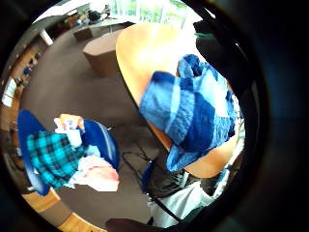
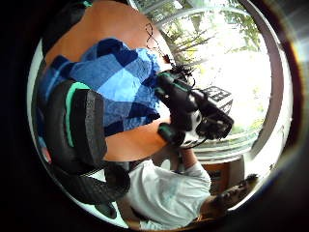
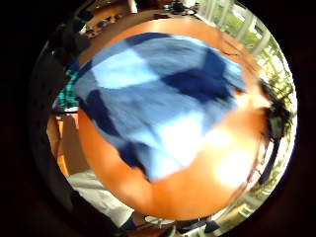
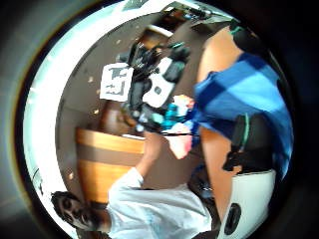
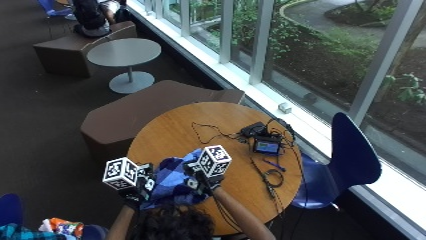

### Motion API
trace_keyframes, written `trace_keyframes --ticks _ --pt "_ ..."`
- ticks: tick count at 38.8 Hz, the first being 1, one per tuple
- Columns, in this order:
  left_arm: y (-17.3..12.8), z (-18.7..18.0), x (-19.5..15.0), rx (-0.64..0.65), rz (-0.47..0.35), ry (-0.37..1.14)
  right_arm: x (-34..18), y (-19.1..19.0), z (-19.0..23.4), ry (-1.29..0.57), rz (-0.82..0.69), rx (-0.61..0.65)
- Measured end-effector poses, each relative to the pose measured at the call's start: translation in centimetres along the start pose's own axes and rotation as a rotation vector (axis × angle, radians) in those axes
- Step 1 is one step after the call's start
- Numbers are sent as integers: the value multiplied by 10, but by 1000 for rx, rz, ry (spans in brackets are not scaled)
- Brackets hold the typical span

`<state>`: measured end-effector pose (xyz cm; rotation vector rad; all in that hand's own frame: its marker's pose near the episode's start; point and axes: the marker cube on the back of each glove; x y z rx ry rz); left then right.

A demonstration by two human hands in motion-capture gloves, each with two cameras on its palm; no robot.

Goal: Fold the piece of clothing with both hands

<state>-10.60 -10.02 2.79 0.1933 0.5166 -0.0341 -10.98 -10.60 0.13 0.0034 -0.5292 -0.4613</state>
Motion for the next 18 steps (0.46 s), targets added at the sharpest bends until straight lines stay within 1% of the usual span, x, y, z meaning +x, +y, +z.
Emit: trace_keyframes --ticks 6,10,14,18 --pt "6 -1 40 20 101 -189 46 32 -47 232 199 22" --pt "7 2 66 -5 145 -289 60 53 -66 343 304 21" --pt "4 12 77 -21 166 -358 60 61 -66 402 319 16" --pt "11 9 88 -36 166 -404 51 63 -65 431 306 13"
